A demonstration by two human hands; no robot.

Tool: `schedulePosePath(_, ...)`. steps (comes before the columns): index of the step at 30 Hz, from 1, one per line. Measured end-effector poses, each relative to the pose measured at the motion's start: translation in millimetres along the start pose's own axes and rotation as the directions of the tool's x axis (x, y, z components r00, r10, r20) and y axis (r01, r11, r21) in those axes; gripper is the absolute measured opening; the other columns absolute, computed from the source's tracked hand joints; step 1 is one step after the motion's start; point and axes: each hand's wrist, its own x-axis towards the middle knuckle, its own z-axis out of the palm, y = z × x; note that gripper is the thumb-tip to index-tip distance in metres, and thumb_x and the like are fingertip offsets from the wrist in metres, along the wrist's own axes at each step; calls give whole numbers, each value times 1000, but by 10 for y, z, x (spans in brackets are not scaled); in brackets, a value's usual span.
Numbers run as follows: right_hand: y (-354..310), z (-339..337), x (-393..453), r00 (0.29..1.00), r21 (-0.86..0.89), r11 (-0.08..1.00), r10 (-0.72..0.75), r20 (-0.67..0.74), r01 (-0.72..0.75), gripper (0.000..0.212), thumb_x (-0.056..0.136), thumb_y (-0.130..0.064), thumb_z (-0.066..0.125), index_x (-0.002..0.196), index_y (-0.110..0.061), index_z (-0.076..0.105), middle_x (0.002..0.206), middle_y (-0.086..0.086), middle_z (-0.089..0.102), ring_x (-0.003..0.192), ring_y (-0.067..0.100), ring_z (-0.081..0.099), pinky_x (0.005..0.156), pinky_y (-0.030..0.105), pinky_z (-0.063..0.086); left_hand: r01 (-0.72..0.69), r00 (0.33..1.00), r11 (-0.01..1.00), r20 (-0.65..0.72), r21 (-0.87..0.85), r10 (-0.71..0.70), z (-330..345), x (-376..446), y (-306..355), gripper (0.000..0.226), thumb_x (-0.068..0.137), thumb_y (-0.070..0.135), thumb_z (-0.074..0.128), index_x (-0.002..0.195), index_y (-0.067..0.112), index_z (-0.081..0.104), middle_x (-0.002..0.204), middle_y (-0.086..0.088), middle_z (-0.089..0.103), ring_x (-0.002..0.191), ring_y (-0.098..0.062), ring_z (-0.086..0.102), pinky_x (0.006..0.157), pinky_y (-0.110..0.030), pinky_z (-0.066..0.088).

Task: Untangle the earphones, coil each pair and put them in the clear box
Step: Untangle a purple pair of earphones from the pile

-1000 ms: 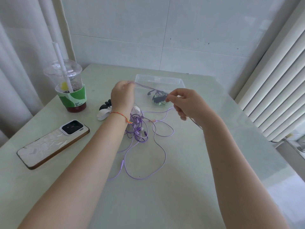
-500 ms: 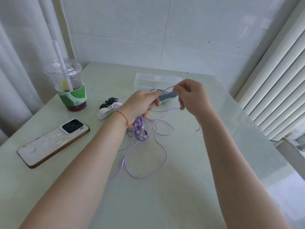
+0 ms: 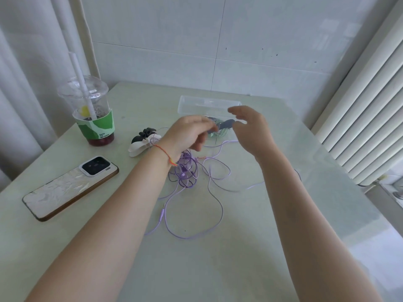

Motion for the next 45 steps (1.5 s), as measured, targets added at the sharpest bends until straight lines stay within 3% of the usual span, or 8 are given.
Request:
schedulePosePath(5, -195, 30, -117, 970, 188, 978, -125, 207, 86, 45, 81, 8, 40, 109, -17, 64, 98, -1, 69, 78, 8, 63, 75, 23, 52, -23, 999, 992, 49, 123, 17, 86, -1, -61, 17, 96, 17, 59, 83, 15, 70, 64, -3, 63, 55, -19, 59, 71, -32, 47)
schedulePosePath(11, -128, 32, -113, 943, -111, 993, -9, 332, 49, 18, 89, -12, 55, 102, -18, 65, 90, 6, 68, 65, 12, 51, 57, 22, 42, -50, 998, 957, -11, 284, 55, 76, 22, -112, 18, 95, 23, 61, 83, 13, 71, 60, 1, 64, 55, -11, 51, 60, -22, 41)
schedulePosePath(16, -48, -16, -38, 989, -240, 960, -133, 67, 146, 17, 86, -6, 58, 91, -11, 74, 67, -12, 56, 61, 0, 48, 54, 3, 33, -19, 1000, 920, 10, 391, 16, 41, 26, -199, 18, 96, 16, 57, 91, 7, 72, 63, 1, 64, 42, 1, 47, 47, -9, 35)
schedulePosePath(26, -120, -22, -50, 915, 51, 971, -201, -349, 233, 13, 90, -11, 56, 90, -17, 69, 62, -10, 45, 56, 5, 43, 58, 13, 31, -167, 962, 975, -194, 147, 194, 86, 83, -181, 8, 91, 20, 68, 94, 20, 75, 75, 7, 70, 52, -5, 56, 67, -18, 51)
schedulePosePath(33, -155, -36, -66, 943, 68, 973, -195, -270, 221, 13, 89, -8, 58, 89, -14, 70, 51, -9, 36, 47, 9, 34, 52, 19, 29, 12, 981, 893, 168, 450, -98, -18, 24, -273, 27, 80, 17, 78, 105, 17, 67, 85, 2, 68, 81, -11, 59, 82, -22, 45)
schedulePosePath(36, -148, -39, -77, 948, 82, 978, -163, -272, 192, 14, 90, -8, 56, 90, -14, 68, 52, -8, 38, 47, 7, 33, 50, 18, 29, 40, 976, 878, 170, 478, -137, -24, 9, -265, 33, 80, 19, 79, 109, 17, 64, 85, 6, 63, 82, -12, 58, 73, -14, 46)
schedulePosePath(41, -174, -43, -84, 952, 124, 974, -150, -266, 188, 16, 91, -9, 53, 88, -20, 64, 63, 8, 48, 63, 29, 49, 56, 27, 35, 64, 983, 869, 122, 490, -141, -16, 6, -206, 33, 78, 24, 57, 110, 29, 64, 85, 2, 61, 79, -18, 61, 86, -31, 52)
schedulePosePath(45, -176, -47, -86, 954, 147, 972, -140, -265, 183, 15, 92, -10, 53, 88, -21, 63, 64, 5, 48, 74, 36, 56, 54, 26, 35, 99, 983, 939, 113, 329, -143, -14, -10, -143, 29, 91, 2, 46, 111, 8, 66, 86, -2, 67, 72, -18, 60, 63, -10, 49)
